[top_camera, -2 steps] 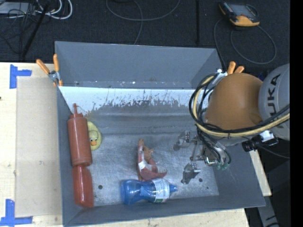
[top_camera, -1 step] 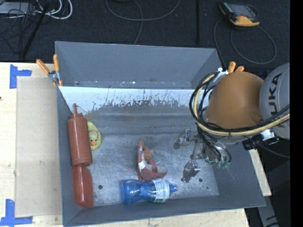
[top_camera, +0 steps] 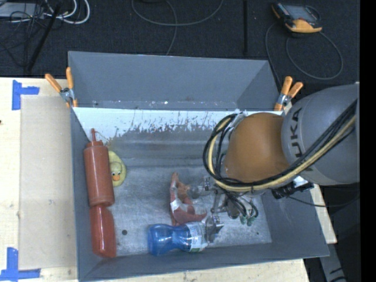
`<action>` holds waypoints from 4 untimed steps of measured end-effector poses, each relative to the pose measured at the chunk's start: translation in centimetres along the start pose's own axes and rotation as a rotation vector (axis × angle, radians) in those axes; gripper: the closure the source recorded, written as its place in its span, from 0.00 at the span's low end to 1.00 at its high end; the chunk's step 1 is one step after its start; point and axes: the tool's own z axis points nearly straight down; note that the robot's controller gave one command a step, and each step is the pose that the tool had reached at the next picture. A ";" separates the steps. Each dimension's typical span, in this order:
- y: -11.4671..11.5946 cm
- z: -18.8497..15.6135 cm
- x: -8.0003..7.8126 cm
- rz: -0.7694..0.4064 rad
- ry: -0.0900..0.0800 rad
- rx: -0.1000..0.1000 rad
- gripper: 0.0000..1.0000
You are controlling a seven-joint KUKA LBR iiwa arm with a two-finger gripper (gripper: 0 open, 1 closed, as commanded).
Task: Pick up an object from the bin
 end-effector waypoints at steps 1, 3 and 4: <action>3.1 0.5 0.9 -0.014 0.008 -0.001 0.00; 8.7 5.2 1.1 -0.121 -0.020 0.004 0.00; 10.6 5.6 0.6 -0.434 -0.029 -0.002 1.00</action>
Offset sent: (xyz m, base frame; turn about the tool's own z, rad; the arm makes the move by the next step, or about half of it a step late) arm -0.0218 0.0502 -0.0031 -0.1980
